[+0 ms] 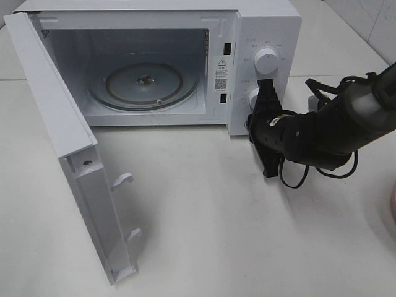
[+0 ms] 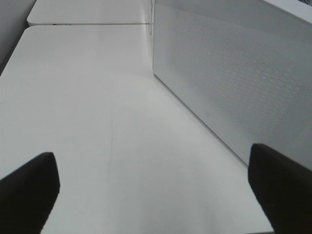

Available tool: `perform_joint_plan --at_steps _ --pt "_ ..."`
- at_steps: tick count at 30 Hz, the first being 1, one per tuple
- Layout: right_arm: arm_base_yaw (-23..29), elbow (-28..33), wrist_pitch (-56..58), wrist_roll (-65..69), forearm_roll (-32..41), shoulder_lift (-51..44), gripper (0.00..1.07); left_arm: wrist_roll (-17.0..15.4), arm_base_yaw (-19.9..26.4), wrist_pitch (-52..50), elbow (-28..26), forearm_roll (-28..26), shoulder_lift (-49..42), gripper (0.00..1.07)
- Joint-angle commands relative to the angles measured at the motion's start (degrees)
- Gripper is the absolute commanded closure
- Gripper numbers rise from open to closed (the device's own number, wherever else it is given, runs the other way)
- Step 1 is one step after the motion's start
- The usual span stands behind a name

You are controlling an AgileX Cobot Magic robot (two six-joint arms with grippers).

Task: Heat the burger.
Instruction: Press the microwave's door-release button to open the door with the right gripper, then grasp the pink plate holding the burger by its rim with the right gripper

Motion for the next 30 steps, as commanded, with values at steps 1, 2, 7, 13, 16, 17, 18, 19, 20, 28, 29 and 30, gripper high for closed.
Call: perform_joint_plan --at_steps 1,2,7,13,16,17,18,19,20,28,29,30 --pt "-0.2 1.1 3.4 -1.9 -0.9 -2.2 1.07 -0.1 -0.2 -0.5 0.1 -0.2 -1.3 0.06" --pt "-0.2 2.0 3.6 -2.8 -1.0 -3.2 1.07 -0.1 -0.2 -0.5 0.1 -0.2 -1.3 0.06" --pt "-0.2 5.6 4.4 -5.2 -1.0 -7.1 1.07 -0.1 -0.2 -0.5 0.1 -0.2 -1.3 0.06" --pt "-0.2 9.1 9.3 -10.5 -1.5 -12.5 1.06 -0.1 -0.2 -0.5 0.1 -0.2 -1.3 0.06" --pt "-0.2 10.5 13.4 -13.4 -4.7 -16.0 1.05 -0.1 -0.2 -0.5 0.1 -0.2 -1.3 0.06" --pt "-0.2 10.9 16.2 -14.6 -8.3 -18.0 1.05 -0.1 -0.2 -0.5 0.1 -0.2 -1.3 0.06" --pt "-0.2 11.1 17.9 -15.0 -10.0 -19.0 1.04 -0.1 -0.2 -0.5 0.1 -0.2 -1.3 0.06" --pt "-0.2 11.1 17.9 -15.0 -10.0 -19.0 1.04 -0.1 -0.2 -0.5 0.1 -0.2 -1.3 0.06" --pt "-0.2 11.1 21.7 -15.7 -13.2 -20.9 1.04 -0.1 -0.2 -0.5 0.1 -0.2 -1.3 0.06" --pt "-0.2 11.1 37.0 -19.9 -26.5 -27.2 1.02 -0.1 -0.2 -0.5 0.1 -0.2 -1.3 0.06" --pt "-0.2 11.1 38.5 -21.3 -26.9 -28.0 1.02 -0.1 -0.2 -0.5 0.1 -0.2 -1.3 0.06" --pt "-0.2 11.1 38.5 -21.3 -26.9 -28.0 1.02 -0.1 -0.2 -0.5 0.1 -0.2 -1.3 0.06"
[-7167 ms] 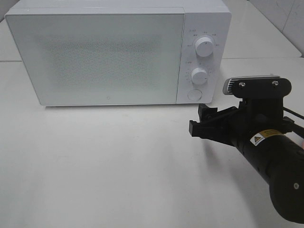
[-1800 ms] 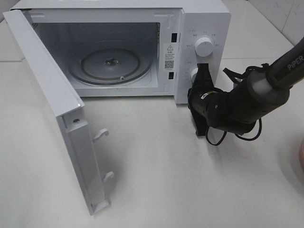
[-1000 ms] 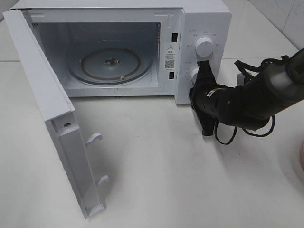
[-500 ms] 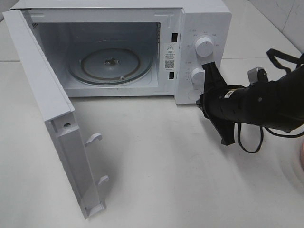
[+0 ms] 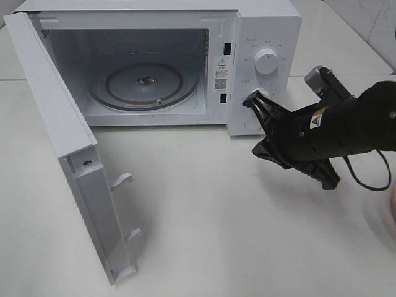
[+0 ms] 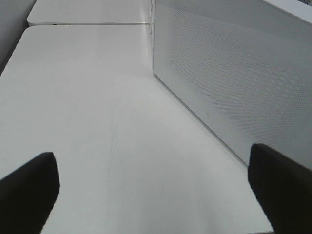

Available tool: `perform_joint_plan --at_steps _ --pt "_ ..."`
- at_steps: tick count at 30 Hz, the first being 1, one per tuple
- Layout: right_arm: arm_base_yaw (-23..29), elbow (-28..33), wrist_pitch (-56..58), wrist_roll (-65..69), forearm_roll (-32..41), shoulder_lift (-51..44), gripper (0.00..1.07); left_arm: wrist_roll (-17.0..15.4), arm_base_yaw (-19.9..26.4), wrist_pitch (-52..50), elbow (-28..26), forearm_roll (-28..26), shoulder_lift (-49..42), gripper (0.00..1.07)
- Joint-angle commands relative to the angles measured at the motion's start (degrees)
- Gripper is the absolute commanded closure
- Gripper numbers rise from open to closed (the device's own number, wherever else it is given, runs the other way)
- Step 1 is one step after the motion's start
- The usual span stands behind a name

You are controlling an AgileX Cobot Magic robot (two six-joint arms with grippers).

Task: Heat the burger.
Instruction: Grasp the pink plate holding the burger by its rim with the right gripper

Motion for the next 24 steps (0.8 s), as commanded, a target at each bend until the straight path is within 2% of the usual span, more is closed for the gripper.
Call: perform_joint_plan --at_steps 1,11,15,24 --pt "-0.2 0.0 9.2 -7.6 -3.7 -3.6 1.01 -0.1 -0.2 -0.5 0.1 -0.2 -1.3 0.06" --pt "-0.2 0.0 27.0 -31.3 -3.3 -7.8 1.01 -0.1 -0.2 -0.5 0.1 -0.2 -1.3 0.06" --pt "-0.2 -0.4 35.5 -45.6 -3.2 -8.4 0.99 -0.1 -0.2 -0.5 0.1 -0.2 -1.3 0.06" --pt "-0.4 -5.0 47.8 -53.2 -3.3 -8.4 0.96 -0.1 -0.2 -0.5 0.1 -0.2 -1.3 0.06"
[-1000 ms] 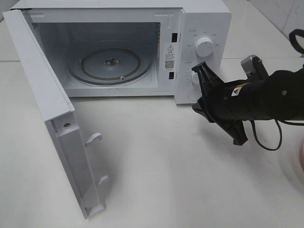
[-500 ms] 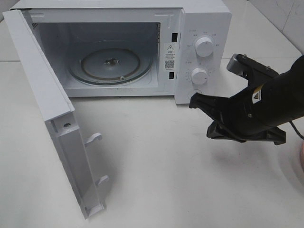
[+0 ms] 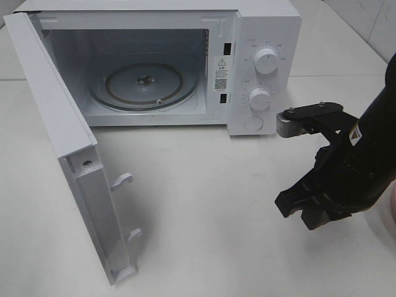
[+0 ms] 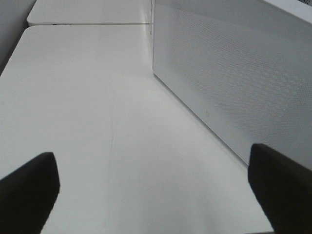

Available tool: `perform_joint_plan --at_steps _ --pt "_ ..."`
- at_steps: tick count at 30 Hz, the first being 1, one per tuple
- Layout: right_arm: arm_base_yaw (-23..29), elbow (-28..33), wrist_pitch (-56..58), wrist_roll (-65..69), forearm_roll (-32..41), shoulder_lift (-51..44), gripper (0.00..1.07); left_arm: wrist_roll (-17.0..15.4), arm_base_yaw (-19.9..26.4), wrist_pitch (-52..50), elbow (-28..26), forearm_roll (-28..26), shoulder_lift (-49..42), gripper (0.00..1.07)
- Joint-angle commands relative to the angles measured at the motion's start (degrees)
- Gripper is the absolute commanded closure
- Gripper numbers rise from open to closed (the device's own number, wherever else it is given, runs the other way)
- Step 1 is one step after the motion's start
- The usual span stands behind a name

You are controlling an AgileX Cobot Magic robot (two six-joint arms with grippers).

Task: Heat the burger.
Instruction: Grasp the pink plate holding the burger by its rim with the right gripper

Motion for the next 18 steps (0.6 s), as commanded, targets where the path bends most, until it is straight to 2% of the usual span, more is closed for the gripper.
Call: perform_joint_plan --at_steps 1,10,11,13,14,15,17,18 --pt "-0.4 -1.1 3.1 -1.4 -0.4 -0.4 0.96 -0.1 -0.2 -0.5 0.1 -0.2 -1.3 0.06" --pt "-0.5 -3.8 11.6 -7.2 -1.5 -0.4 0.88 -0.1 -0.2 -0.5 0.1 -0.2 -1.3 0.06" --pt "-0.5 -3.9 13.3 -7.6 -2.5 -0.5 0.83 -0.1 -0.2 -0.5 0.1 -0.2 -1.3 0.06" --pt "-1.0 -3.9 13.8 -7.7 -2.8 -0.7 0.81 -0.1 -0.2 -0.5 0.1 -0.2 -1.3 0.06" --pt "-2.6 -3.9 14.4 -7.7 -2.8 -1.4 0.74 -0.1 -0.2 -0.5 0.1 -0.2 -1.3 0.06" --pt "-2.6 -3.9 14.4 -7.7 -2.8 -1.4 0.74 -0.1 -0.2 -0.5 0.1 -0.2 -1.3 0.06" --pt "-5.6 -3.9 14.6 -8.1 -3.3 -3.4 0.63 -0.1 -0.2 -0.5 0.1 -0.2 -1.3 0.06" --pt "-5.6 -3.9 14.6 -8.1 -3.3 -3.4 0.63 -0.1 -0.2 -0.5 0.1 -0.2 -1.3 0.06"
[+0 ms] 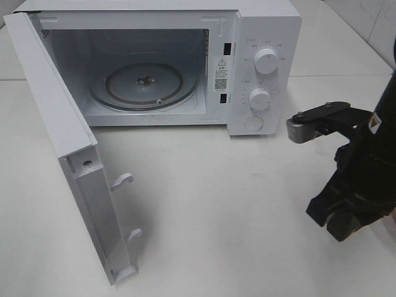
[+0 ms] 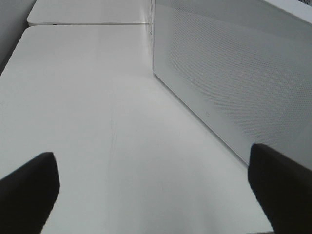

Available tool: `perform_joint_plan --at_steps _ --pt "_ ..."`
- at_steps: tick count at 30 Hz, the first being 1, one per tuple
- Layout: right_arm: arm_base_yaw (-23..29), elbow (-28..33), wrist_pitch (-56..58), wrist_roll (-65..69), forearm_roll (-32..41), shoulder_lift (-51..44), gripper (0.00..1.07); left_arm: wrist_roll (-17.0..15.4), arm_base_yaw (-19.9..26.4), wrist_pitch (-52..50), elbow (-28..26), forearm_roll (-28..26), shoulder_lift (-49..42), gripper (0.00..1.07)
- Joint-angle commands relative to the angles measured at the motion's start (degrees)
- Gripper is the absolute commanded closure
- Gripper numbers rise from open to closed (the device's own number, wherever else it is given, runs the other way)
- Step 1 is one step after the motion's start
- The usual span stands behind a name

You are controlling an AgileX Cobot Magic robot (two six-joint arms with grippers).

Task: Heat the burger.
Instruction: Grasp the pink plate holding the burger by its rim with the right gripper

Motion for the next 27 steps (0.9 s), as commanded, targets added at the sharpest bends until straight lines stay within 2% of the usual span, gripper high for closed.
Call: perform_joint_plan --at_steps 1,2,3,4,5,6,7,8,10,11,15,27 --pt "-3.5 -0.3 1.0 -1.4 -1.6 -2.8 0.59 -0.1 -0.2 -0.5 0.1 -0.2 -1.3 0.06" --pt "-5.4 -0.3 1.3 -1.8 -3.2 -4.5 0.5 -0.1 -0.2 -0.5 0.1 -0.2 -1.3 0.06" --pt "-5.4 -0.3 1.3 -1.8 -3.2 -4.5 0.5 -0.1 -0.2 -0.5 0.1 -0.2 -1.3 0.06" --pt "-6.4 -0.3 1.4 -1.9 -4.9 -5.3 0.44 -0.1 -0.2 -0.5 0.1 -0.2 -1.3 0.06" --pt "-8.3 -0.3 1.4 -1.9 -7.2 -6.6 0.33 -0.1 -0.2 -0.5 0.1 -0.2 -1.3 0.06" --pt "-8.3 -0.3 1.4 -1.9 -7.2 -6.6 0.33 -0.1 -0.2 -0.5 0.1 -0.2 -1.3 0.06" --pt "-10.4 -0.3 1.5 -1.8 -8.9 -7.5 0.21 -0.1 -0.2 -0.5 0.1 -0.2 -1.3 0.06" --pt "-10.4 -0.3 1.5 -1.8 -8.9 -7.5 0.21 -0.1 -0.2 -0.5 0.1 -0.2 -1.3 0.06" --pt "-13.9 -0.2 2.0 -1.8 -10.0 -7.5 0.11 -0.1 -0.2 -0.5 0.1 -0.2 -1.3 0.06" --pt "-13.9 -0.2 2.0 -1.8 -10.0 -7.5 0.11 -0.1 -0.2 -0.5 0.1 -0.2 -1.3 0.06" --pt "-19.3 0.3 0.6 -1.8 -10.9 -7.3 0.11 -0.1 -0.2 -0.5 0.1 -0.2 -1.3 0.06" --pt "-23.3 2.8 -5.3 0.7 -13.9 -5.7 0.15 -0.1 -0.2 -0.5 0.1 -0.2 -1.3 0.06"
